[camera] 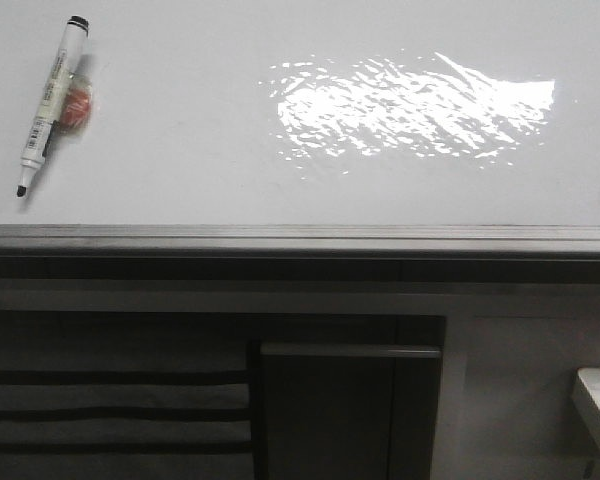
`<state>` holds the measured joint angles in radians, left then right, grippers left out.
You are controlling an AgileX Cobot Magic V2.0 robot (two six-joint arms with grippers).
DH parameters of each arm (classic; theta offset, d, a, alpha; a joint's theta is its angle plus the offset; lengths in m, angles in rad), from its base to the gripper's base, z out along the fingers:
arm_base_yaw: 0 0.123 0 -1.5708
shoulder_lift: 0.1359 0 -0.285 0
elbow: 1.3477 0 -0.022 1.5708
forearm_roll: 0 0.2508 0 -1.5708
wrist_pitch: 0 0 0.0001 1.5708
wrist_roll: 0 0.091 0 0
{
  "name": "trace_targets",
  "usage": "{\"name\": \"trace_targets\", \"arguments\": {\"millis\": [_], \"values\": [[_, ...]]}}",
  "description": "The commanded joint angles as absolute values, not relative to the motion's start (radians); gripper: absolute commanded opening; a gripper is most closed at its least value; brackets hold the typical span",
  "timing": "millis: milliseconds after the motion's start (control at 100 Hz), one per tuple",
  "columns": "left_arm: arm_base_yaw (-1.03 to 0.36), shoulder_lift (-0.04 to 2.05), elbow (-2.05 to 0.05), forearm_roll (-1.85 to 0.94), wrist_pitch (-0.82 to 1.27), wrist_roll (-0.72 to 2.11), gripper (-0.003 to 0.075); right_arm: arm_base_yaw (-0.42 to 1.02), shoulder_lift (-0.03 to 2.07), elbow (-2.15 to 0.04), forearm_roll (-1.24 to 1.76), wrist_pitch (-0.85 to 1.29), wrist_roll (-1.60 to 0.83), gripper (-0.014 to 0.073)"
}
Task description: Write number 9 on whiteboard
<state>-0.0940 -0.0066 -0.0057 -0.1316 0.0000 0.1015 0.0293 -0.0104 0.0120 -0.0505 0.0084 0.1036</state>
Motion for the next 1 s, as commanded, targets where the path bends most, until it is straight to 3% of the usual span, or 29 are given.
{"name": "trace_targets", "arguments": {"millis": [0,990], "values": [[-0.091,-0.031,0.024,-0.132,-0.082,0.098,-0.0020,0.033,-0.028,0.039,-0.061,-0.070,0.100,-0.0072],[-0.091,-0.031,0.024,-0.132,-0.084,0.098,-0.0020,0.033,-0.028,0.039,-0.063,-0.134,0.100,-0.0072]]}}
